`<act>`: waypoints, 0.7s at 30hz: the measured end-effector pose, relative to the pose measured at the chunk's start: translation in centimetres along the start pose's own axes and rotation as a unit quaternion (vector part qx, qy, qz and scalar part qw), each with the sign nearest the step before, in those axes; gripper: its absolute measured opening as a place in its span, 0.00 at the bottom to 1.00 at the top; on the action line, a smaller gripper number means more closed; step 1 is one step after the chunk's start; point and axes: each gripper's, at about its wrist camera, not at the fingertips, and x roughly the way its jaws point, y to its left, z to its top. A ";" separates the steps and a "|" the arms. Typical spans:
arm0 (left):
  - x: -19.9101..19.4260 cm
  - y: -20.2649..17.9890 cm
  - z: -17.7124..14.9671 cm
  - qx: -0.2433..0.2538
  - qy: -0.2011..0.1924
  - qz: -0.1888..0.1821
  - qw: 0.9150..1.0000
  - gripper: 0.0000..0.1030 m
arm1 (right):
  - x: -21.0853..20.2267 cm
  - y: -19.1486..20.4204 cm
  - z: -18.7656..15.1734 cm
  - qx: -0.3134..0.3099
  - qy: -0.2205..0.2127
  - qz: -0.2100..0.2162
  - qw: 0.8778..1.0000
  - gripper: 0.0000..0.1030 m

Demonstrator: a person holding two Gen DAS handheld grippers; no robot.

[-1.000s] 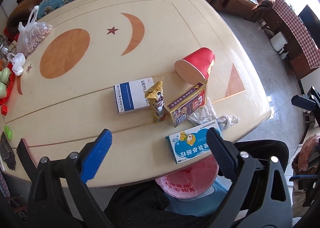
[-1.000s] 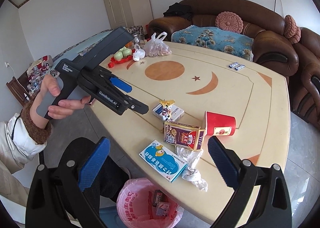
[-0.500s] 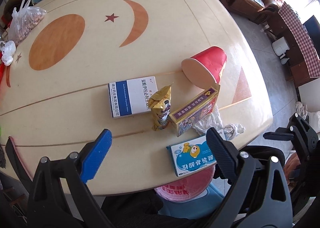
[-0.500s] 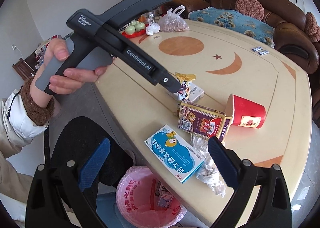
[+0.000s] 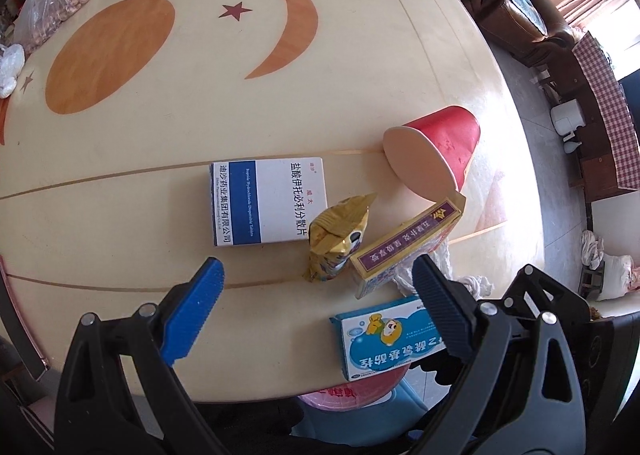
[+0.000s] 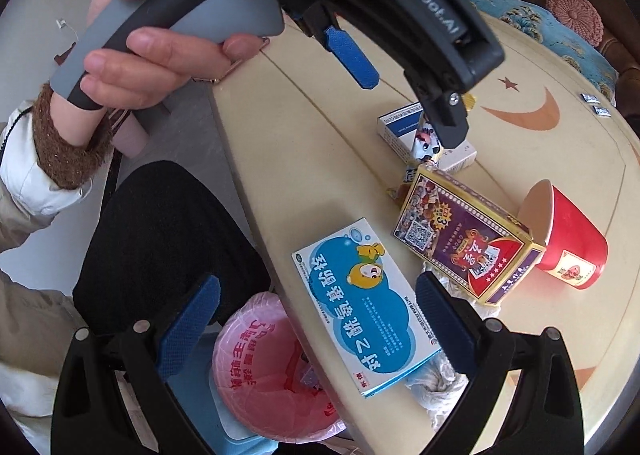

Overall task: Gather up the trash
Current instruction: 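Grasp the yellow snack wrapper with the left tool while the right tool grasps the blue medicine box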

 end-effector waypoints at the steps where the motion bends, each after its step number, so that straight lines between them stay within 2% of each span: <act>1: 0.2 0.1 0.1 -0.003 0.001 0.000 1.000 0.90 | 0.4 -0.1 0.1 -0.004 0.002 0.001 1.000 0.93; 8: 1.7 0.3 0.9 -0.023 0.007 0.000 1.000 0.90 | 2.6 -0.8 0.4 -0.027 0.013 0.008 1.000 0.93; 12: 2.5 0.8 1.1 -0.040 0.010 -0.014 0.999 0.90 | 3.6 -1.0 0.5 -0.030 0.014 0.017 0.999 0.93; 16: 3.3 0.7 1.2 -0.051 0.014 -0.017 0.998 0.77 | 4.7 -0.9 0.6 -0.034 0.014 0.022 0.999 0.93; 19: 3.6 0.6 1.3 -0.061 0.018 -0.028 0.998 0.74 | 5.3 -1.0 0.7 -0.039 0.017 0.024 0.999 0.93; 21: 3.8 0.4 1.3 -0.068 0.017 -0.036 0.997 0.67 | 5.7 -1.0 0.6 -0.043 0.018 0.021 0.999 0.93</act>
